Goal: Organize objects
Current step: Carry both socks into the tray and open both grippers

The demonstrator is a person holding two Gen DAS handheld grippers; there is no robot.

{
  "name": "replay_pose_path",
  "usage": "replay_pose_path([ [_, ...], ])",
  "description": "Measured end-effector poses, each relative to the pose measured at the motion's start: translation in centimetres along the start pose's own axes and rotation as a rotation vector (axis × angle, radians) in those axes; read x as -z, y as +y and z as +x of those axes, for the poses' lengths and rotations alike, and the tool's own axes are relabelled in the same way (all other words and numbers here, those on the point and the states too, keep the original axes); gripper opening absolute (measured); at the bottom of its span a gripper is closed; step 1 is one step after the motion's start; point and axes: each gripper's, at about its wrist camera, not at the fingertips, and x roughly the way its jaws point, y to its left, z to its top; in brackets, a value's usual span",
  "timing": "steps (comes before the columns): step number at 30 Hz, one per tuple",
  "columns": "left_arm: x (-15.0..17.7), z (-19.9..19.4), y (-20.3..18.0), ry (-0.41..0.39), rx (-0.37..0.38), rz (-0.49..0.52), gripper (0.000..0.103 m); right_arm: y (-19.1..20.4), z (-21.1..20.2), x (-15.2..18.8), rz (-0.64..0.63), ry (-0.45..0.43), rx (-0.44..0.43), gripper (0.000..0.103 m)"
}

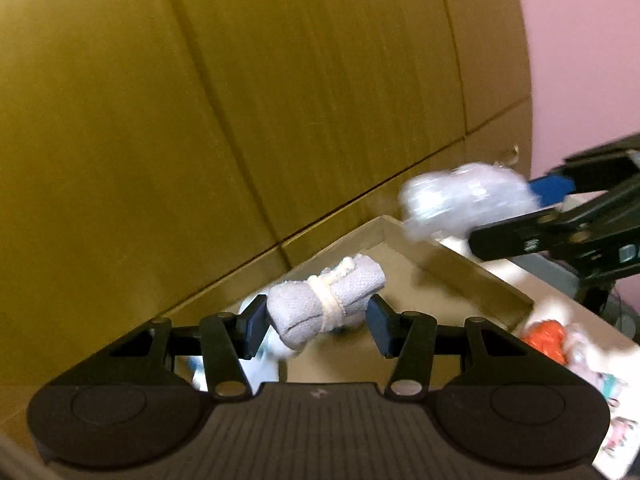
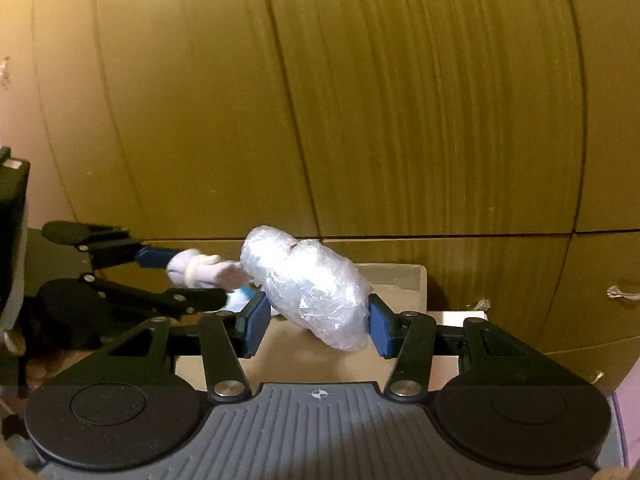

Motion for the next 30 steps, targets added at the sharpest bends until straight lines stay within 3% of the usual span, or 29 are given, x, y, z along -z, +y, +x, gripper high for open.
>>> replay_pose_path([
  [6, -1.8, 5.4, -0.8, 0.029, 0.072, 0.145, 0.049, -2.3, 6.0, -1.9, -0.001, 0.075, 0.03, 0.058],
  [11, -1.9, 9.9, -0.5, 0.087, 0.132, 0.162, 0.049, -4.3, 10.2, -2.5, 0.04, 0.148, 0.039, 0.058],
  [15, -1.8, 12.6, -0.5, 0.129, 0.137, 0.166, 0.049, -5.1, 13.3, -2.3, 0.05, 0.199, 0.051, 0.058],
  [27, -1.3, 15.1, -2.0, 0.181, 0.12, 0.206, 0.052, -5.9, 18.3, -0.9, 0.049, 0.266, 0.091, 0.061],
  [30, -1.4, 15.0, -2.3, 0.183, 0.113, 0.192, 0.06, -5.8, 18.4, -0.9, 0.045, 0.265, 0.092, 0.064],
])
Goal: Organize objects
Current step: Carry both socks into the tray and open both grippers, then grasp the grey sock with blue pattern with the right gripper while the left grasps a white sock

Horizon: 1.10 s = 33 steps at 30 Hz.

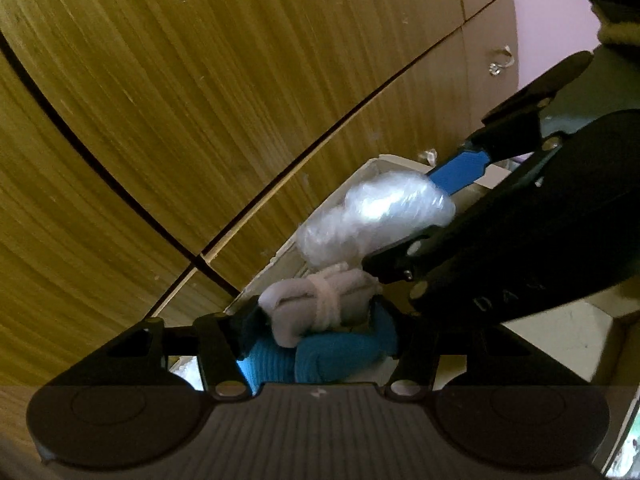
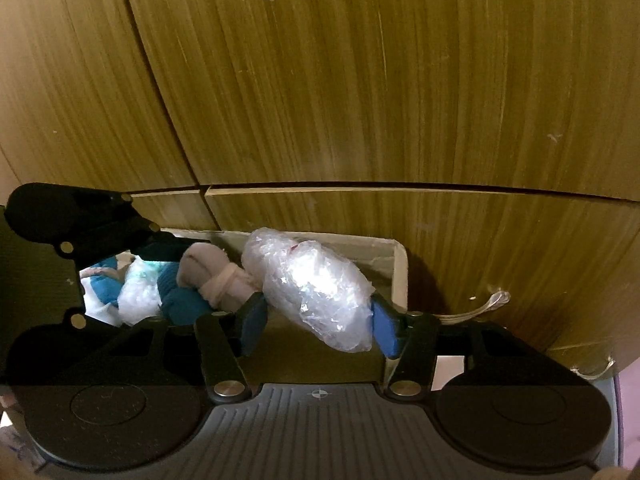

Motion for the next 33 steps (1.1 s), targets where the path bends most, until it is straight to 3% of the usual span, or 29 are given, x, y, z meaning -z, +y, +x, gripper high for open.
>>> replay_pose_path([
  [3, -0.2, -0.2, -0.1, 0.001, -0.013, -0.017, 0.074, 0.2, -0.2, 0.0, -0.001, -0.011, -0.007, 0.071],
  [5, -0.1, -0.3, 0.4, -0.001, -0.009, -0.031, 0.074, 0.4, -0.5, 0.0, -0.007, -0.022, -0.01, 0.076],
  [18, 1.5, -4.0, 2.1, -0.033, -0.014, -0.095, 0.081, 0.2, -4.5, -0.1, -0.006, -0.081, 0.0, 0.081],
  [26, 5.9, -10.7, 2.4, -0.088, -0.006, -0.207, 0.092, 0.7, -9.6, 1.6, 0.024, -0.14, -0.031, 0.083],
  [33, 11.7, -15.7, 1.7, -0.128, -0.053, -0.341, 0.099, 2.1, -15.7, 6.1, 0.047, -0.208, -0.076, 0.089],
])
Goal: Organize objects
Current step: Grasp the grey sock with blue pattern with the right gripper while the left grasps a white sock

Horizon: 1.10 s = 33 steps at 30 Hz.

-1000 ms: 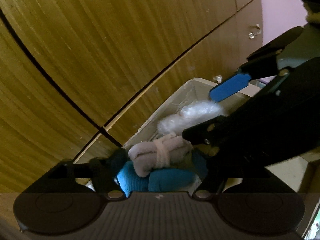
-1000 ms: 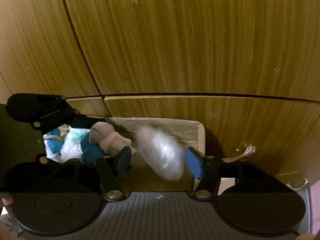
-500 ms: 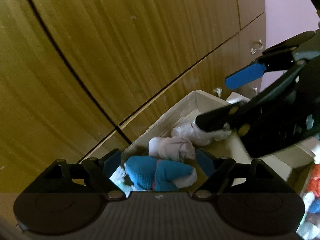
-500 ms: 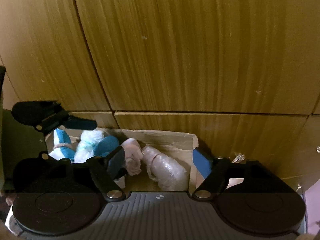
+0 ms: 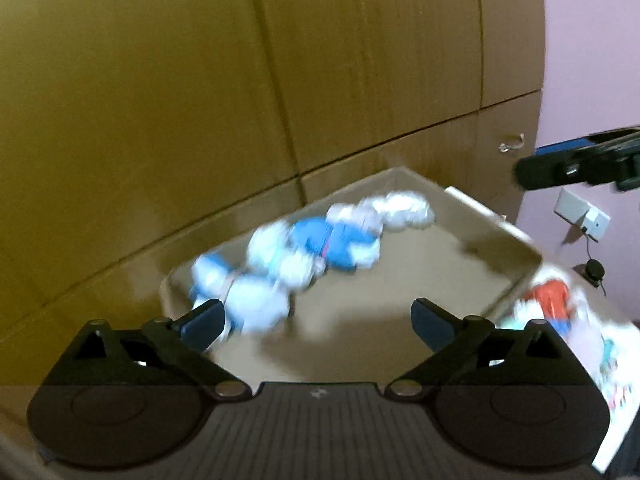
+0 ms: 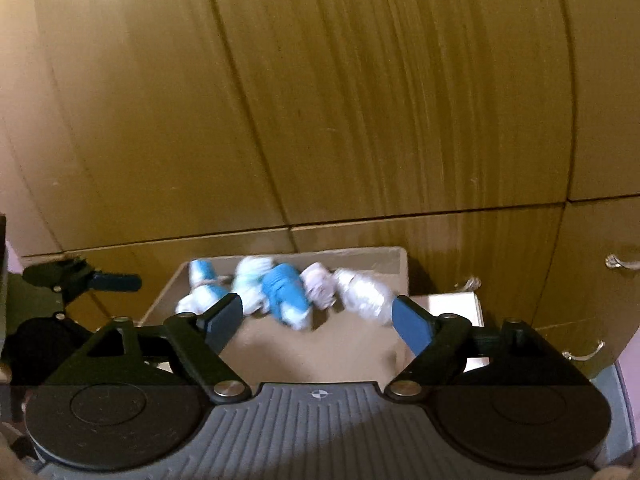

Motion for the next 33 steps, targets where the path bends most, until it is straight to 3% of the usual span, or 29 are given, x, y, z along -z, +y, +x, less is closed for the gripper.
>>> replay_pose_path([
  [7, 7.2, -3.1, 0.9, 0.002, -0.081, -0.167, 0.102, 3.8, -4.6, 5.9, -0.044, -0.026, -0.064, 0.095],
  [14, 11.9, -5.4, 1.0, 0.04, -0.099, -0.304, 0.102, 10.6, -4.5, 12.2, -0.256, 0.02, -0.13, 0.096],
  [21, 13.4, -4.3, 1.4, 0.054, -0.074, -0.384, 0.102, 14.5, -3.2, 14.3, -0.426, 0.058, -0.129, 0.096],
  [33, 10.8, 0.9, 3.2, 0.086, -0.005, -0.549, 0.102, 15.9, 0.7, 14.8, -0.601, 0.124, -0.115, 0.096],
])
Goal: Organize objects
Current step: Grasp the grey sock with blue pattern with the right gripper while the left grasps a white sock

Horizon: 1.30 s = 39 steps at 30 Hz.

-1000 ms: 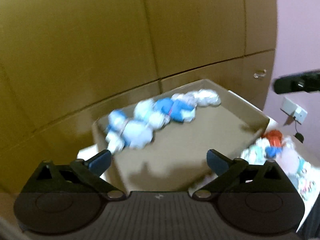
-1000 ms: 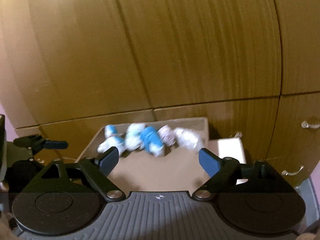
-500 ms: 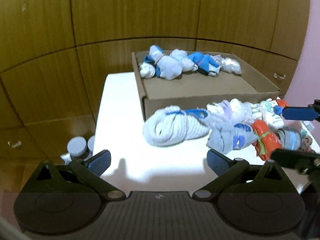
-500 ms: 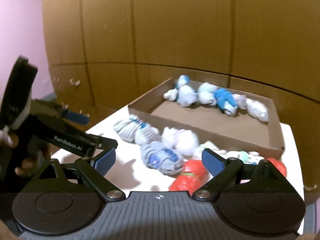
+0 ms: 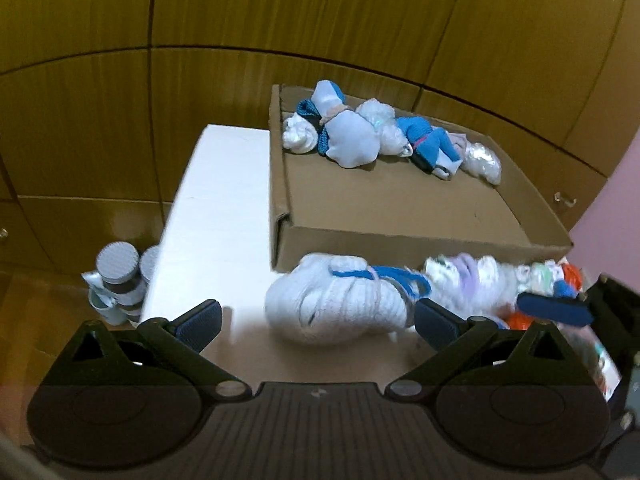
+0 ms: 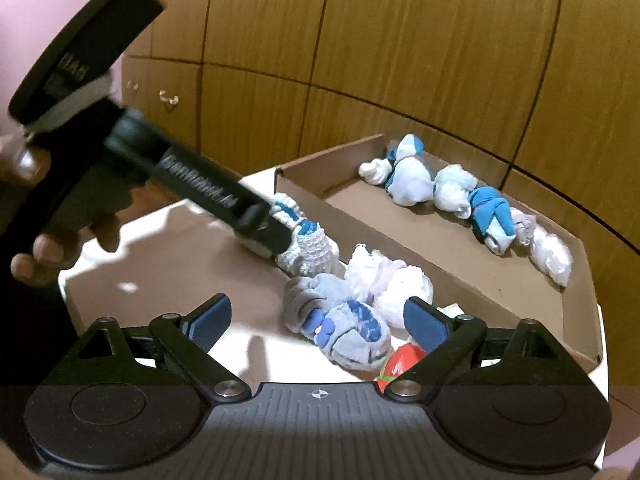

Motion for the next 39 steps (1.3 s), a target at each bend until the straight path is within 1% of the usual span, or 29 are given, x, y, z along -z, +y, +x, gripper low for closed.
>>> replay_pose_path([
  [3, -0.1, 1.3, -0.2, 0.019, 0.011, -0.001, 0.102, -0.1, 1.0, 0.0, -0.009, 0.034, -0.009, 0.096],
  [5, 0.0, 1.5, -0.1, 0.0, 0.025, -0.003, 0.102, -0.2, 1.4, 0.0, -0.005, 0.053, -0.028, 0.095],
  [7, 0.0, 1.4, -0.2, -0.001, 0.033, 0.003, 0.101, 0.0, 1.7, 0.0, -0.01, 0.068, -0.04, 0.095],
  [8, 0.0, 1.3, -0.2, -0.001, 0.042, 0.005, 0.097, 0.0, 1.8, 0.0, -0.011, 0.073, -0.045, 0.094],
  [9, 0.0, 1.1, -0.2, -0.004, 0.053, 0.007, 0.087, 0.0, 1.8, 0.0, -0.007, 0.077, -0.053, 0.093],
  [10, 0.0, 0.9, -0.1, -0.005, 0.073, 0.008, 0.08, 0.1, 1.8, 0.0, -0.001, 0.079, -0.062, 0.091],
  [11, 0.2, 0.6, 0.0, -0.003, 0.099, 0.007, 0.068, 0.2, 1.7, 0.0, 0.001, 0.078, -0.069, 0.087],
  [12, 0.3, 0.2, 0.0, -0.005, 0.099, 0.01, 0.06, 0.3, 1.5, 0.0, 0.002, 0.078, -0.078, 0.084],
  [14, 0.7, -0.4, 0.0, -0.017, 0.097, 0.035, 0.056, 0.5, 1.3, 0.1, 0.005, 0.081, -0.097, 0.071],
  [15, 1.0, -0.8, 0.0, -0.023, 0.094, 0.043, 0.054, 0.6, 1.2, 0.2, 0.012, 0.087, -0.11, 0.069],
  [18, 1.8, -2.0, 0.2, -0.038, 0.083, 0.064, 0.049, 0.8, 0.9, 0.6, 0.031, 0.091, -0.125, 0.06],
  [19, 2.0, -2.4, 0.2, -0.042, 0.077, 0.067, 0.049, 0.7, 0.7, 0.8, 0.044, 0.089, -0.126, 0.055],
  [20, 2.3, -2.8, 0.3, -0.047, 0.071, 0.071, 0.048, 0.7, 0.4, 1.0, 0.058, 0.085, -0.126, 0.052],
  [22, 2.8, -3.4, 0.6, -0.056, 0.056, 0.069, 0.048, 0.7, -0.1, 1.4, 0.096, 0.081, -0.132, 0.05],
  [27, 3.5, -4.1, 0.9, -0.069, 0.041, 0.056, 0.049, 1.1, -0.3, 2.1, 0.129, 0.08, -0.121, 0.048],
  [31, 3.7, -4.1, 0.4, -0.081, 0.017, 0.086, 0.05, 1.3, -0.3, 2.0, 0.126, 0.076, -0.114, 0.048],
  [34, 3.9, -4.1, 0.3, -0.09, 0.014, 0.106, 0.049, 1.3, -0.7, 2.0, 0.132, 0.065, -0.11, 0.046],
  [37, 3.9, -4.3, 0.4, -0.09, 0.022, 0.117, 0.045, 1.1, -1.0, 2.0, 0.145, 0.055, -0.111, 0.044],
  [39, 3.9, -4.5, 0.4, -0.094, 0.027, 0.121, 0.035, 0.9, -1.3, 1.9, 0.153, 0.048, -0.109, 0.044],
])
